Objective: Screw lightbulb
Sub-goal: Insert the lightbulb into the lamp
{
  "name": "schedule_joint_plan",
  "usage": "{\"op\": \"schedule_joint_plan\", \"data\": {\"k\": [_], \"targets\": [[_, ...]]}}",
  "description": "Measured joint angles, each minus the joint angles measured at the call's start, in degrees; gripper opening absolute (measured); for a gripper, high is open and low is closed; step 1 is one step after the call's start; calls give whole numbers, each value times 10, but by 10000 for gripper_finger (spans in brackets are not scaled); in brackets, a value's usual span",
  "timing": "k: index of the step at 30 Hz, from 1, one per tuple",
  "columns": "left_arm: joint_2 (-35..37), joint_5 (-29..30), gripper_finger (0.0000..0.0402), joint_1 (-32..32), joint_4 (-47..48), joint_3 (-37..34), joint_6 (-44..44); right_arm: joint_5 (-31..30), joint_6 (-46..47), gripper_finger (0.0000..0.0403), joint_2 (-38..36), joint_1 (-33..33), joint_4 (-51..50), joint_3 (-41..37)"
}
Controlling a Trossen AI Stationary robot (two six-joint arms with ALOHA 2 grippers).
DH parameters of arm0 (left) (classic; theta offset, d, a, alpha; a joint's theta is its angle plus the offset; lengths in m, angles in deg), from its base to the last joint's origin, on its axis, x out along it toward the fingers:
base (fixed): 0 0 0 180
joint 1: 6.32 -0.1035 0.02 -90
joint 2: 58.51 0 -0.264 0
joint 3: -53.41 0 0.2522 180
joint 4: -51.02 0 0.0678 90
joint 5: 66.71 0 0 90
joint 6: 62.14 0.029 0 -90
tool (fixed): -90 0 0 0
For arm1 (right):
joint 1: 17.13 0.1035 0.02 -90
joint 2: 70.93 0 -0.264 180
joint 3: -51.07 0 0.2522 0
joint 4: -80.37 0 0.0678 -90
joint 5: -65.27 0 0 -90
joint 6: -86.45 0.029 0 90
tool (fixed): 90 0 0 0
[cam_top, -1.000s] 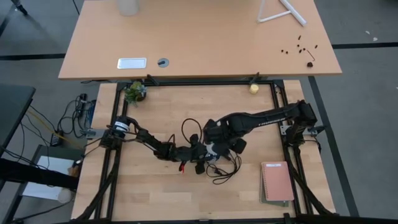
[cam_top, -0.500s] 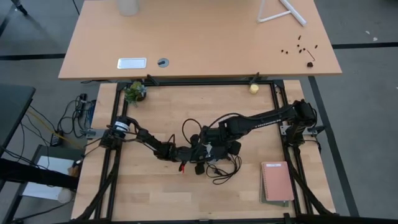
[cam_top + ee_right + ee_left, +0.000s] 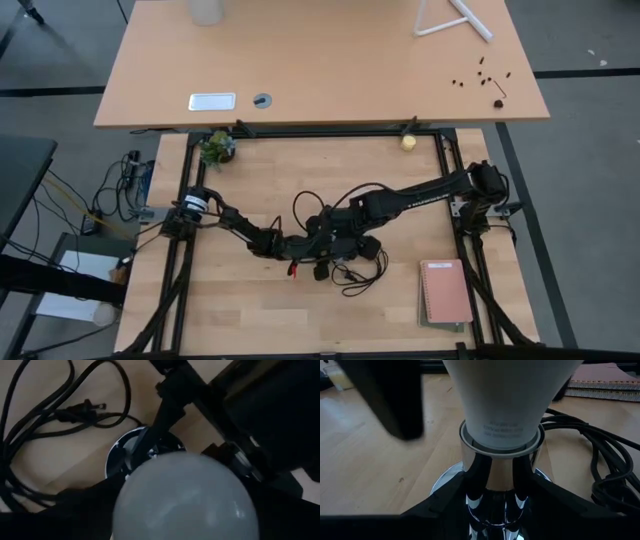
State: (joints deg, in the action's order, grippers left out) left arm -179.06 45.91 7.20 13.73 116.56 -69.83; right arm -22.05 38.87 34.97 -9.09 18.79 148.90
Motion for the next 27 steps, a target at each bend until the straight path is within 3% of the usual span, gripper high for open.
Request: {"op": "schedule_joint_plan", "data": {"k": [13, 18, 27], "targets": [[0, 2, 202, 0, 2, 0, -1, -11, 96, 248, 17, 8, 22, 0], [0, 2, 202, 0, 2, 0, -2, -17, 154, 245, 17, 8, 18, 1], [0, 5, 202, 0, 2, 0, -18, -20, 434, 268, 17, 1, 15, 1]]}}
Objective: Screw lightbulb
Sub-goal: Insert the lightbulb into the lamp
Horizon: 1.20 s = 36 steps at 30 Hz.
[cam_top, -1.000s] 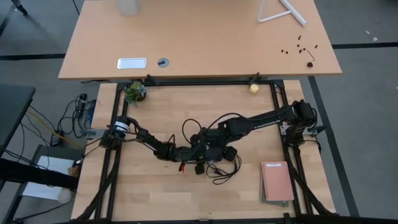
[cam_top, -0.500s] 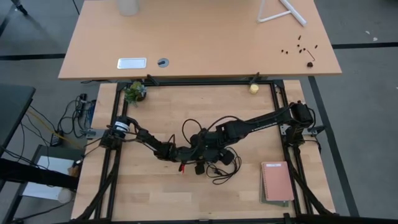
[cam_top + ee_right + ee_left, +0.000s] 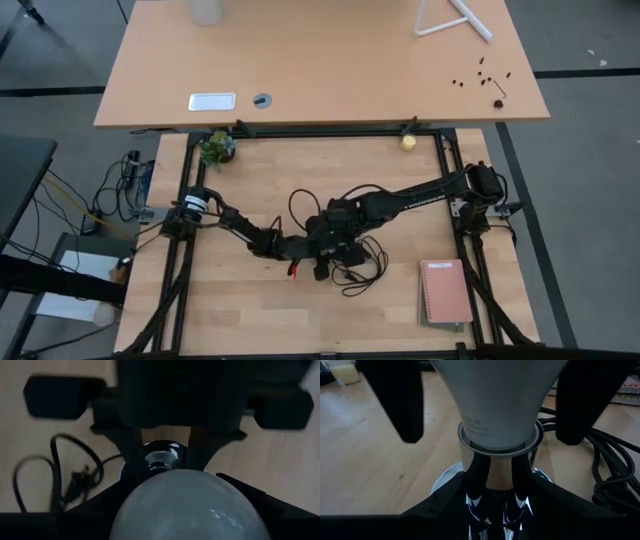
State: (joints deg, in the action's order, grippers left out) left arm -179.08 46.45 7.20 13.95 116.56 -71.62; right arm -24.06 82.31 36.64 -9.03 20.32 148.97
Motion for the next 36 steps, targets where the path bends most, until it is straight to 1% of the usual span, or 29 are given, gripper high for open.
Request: {"op": "schedule_joint_plan", "data": {"k": [7, 9, 13, 15, 17, 21, 25, 28, 33, 36], "targets": [[0, 8, 202, 1, 1, 0, -18, -5, 182, 252, 0, 3, 6, 0], [0, 8, 202, 1, 1, 0, -30, -5, 241, 256, 0, 3, 8, 0], [0, 12, 202, 1, 3, 0, -51, -18, 402, 272, 1, 3, 14, 0], [0, 14, 202, 0, 3, 0, -60, -20, 462, 275, 1, 3, 17, 0], [0, 21, 202, 0, 3, 0, -71, -28, 509, 272, 1, 3, 17, 0], [0, 27, 202, 0, 3, -1, -85, -55, 572, 263, 1, 8, 13, 0], [0, 27, 202, 1, 3, -1, -77, -73, 573, 270, 2, 14, 12, -1], [0, 26, 202, 1, 3, -1, -75, -75, 518, 294, 2, 14, 12, -1], [0, 24, 202, 1, 3, -1, -74, -54, 419, 343, -13, -5, 10, -1], [0, 24, 202, 1, 9, 0, -74, -23, 383, 372, -28, -19, 14, -1]]}}
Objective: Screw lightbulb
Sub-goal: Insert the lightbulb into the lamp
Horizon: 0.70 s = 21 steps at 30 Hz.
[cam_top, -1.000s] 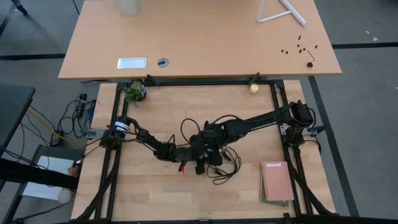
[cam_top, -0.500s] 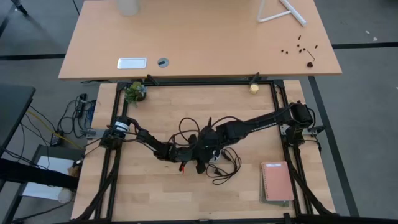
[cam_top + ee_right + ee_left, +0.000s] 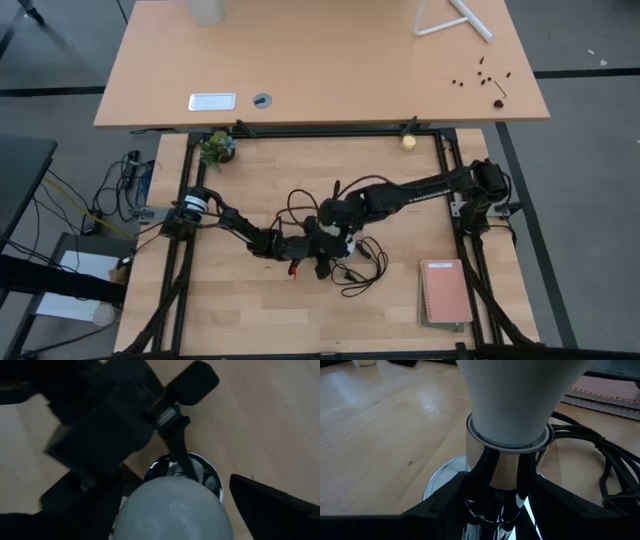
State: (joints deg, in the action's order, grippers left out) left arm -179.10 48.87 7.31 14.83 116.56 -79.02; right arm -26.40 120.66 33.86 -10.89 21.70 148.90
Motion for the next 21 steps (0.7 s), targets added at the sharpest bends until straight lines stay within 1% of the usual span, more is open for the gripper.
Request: {"op": "schedule_joint_plan", "data": {"k": [3, 5, 7, 9, 12, 15, 18, 21], "targets": [[1, 0, 202, 0, 4, 0, 0, 33, -15, 394, -18, -8, 10, -2], [1, -1, 202, 0, 9, 1, 1, 43, -17, 396, -36, -9, 27, -2], [1, -2, 202, 0, 10, 1, 1, 39, -30, 390, -62, -8, 11, 3], [1, -2, 202, 0, 11, 1, 1, 11, -41, 384, -83, -2, -5, 1], [1, -2, 202, 0, 12, 1, 1, -48, -60, 379, -117, 15, -21, 0], [1, -2, 202, 0, 13, 1, 1, -124, -70, 378, -151, 48, -52, -8], [1, -5, 202, 0, 13, 1, 9, -192, -52, 378, -172, 82, -50, -56], [1, -7, 202, 0, 14, 1, 15, -238, -12, 378, -206, 114, 6, -132]]}}
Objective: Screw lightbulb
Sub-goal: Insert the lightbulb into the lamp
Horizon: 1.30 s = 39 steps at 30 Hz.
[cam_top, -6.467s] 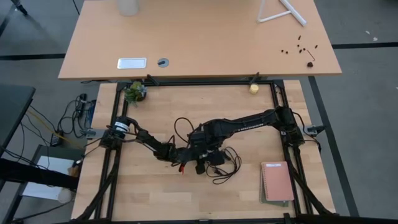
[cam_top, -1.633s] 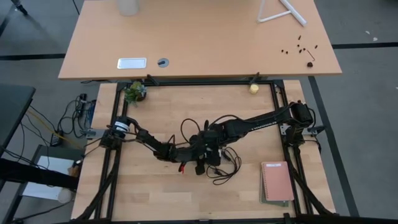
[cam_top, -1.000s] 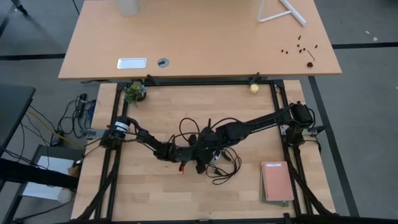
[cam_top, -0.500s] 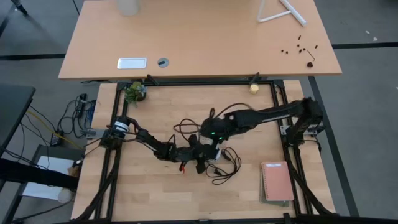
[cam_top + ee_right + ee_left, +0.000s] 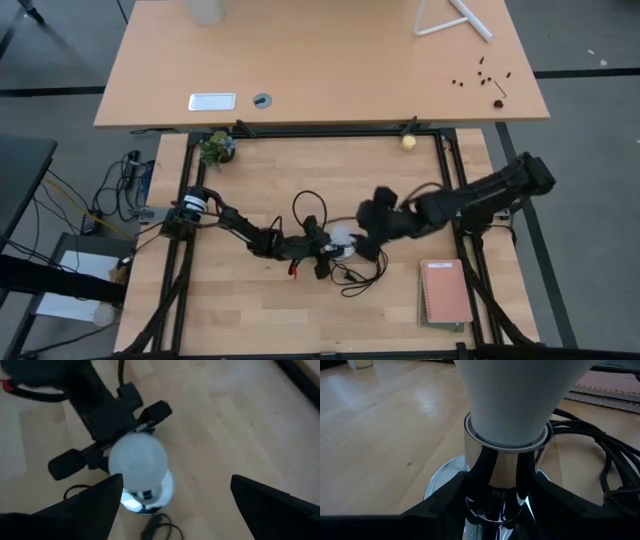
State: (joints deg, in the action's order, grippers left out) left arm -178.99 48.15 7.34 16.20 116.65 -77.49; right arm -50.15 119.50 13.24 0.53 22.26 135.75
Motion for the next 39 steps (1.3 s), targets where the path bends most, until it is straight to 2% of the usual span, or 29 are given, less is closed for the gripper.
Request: {"op": "schedule_joint_plan", "data": {"k": [4, 9, 16, 19, 23, 29, 33, 39], "targets": [[0, -7, 202, 2, 0, 0, 11, -24, 44, 378, -31, 41, 150, -140], [0, -8, 202, 4, 0, 0, 36, -75, 27, 378, -47, 78, 387, -290], [-1, -10, 202, 4, -2, -1, 33, -89, -19, 377, -20, 76, 647, -426], [-1, -12, 202, 5, 2, -1, 31, -80, -78, 377, -6, 73, 741, -446], [-1, -13, 202, 5, 5, -1, 29, -73, -134, 377, 24, 54, 780, -451], [0, -13, 200, 5, 28, 1, 10, -3, -151, 377, 92, 31, 898, -450], [0, -11, 182, 6, 24, 0, 3, 0, -179, 377, 126, 31, 972, -450], [0, -8, 172, 6, 19, -1, -2, 8, -183, 377, 142, 36, 993, -450]]}}
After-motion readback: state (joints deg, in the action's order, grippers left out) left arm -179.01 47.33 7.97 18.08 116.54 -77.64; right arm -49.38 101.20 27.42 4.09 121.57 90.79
